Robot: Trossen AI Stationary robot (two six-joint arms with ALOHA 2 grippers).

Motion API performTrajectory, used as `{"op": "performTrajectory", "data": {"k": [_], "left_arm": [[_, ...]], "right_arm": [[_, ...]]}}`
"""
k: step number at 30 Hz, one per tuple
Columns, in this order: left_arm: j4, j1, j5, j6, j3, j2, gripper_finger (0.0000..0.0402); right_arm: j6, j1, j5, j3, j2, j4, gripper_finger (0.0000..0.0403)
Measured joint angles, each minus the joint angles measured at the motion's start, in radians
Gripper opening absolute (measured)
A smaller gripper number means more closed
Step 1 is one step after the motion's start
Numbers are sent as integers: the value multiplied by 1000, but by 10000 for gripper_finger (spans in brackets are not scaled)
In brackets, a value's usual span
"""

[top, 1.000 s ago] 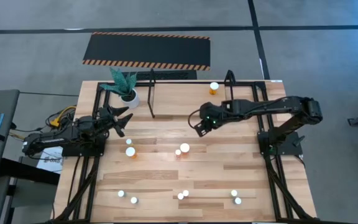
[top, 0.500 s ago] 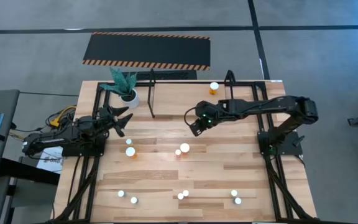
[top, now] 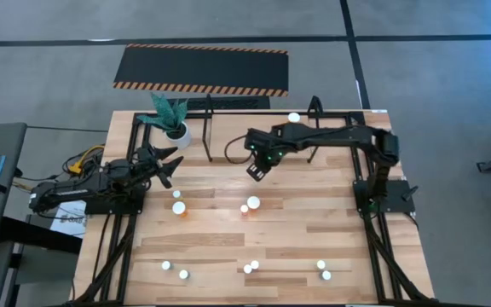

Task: Pick and place medicine bottles onto shelf by color
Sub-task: Put the yellow pill bottle on the shelf

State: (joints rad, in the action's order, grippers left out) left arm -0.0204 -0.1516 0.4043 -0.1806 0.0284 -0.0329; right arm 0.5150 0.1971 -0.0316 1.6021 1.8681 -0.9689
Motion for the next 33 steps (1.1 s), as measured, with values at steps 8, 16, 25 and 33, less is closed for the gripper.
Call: {"op": "performTrajectory", "data": {"k": [8, 16, 25, 33], "left_arm": [[0, 0, 1, 0, 0, -5, 208], [0, 0, 0, 0, 0, -5, 208], [0, 0, 0, 0, 0, -6, 208], [0, 0, 0, 0, 0, -6, 208]], "right_arm": [[-155, 116, 2, 37, 35, -59, 113], [-261, 224, 8, 37, 34, -104, 121], [-469, 278, 8, 36, 52, -75, 148], [-598, 340, 8, 37, 62, -12, 150]]}}
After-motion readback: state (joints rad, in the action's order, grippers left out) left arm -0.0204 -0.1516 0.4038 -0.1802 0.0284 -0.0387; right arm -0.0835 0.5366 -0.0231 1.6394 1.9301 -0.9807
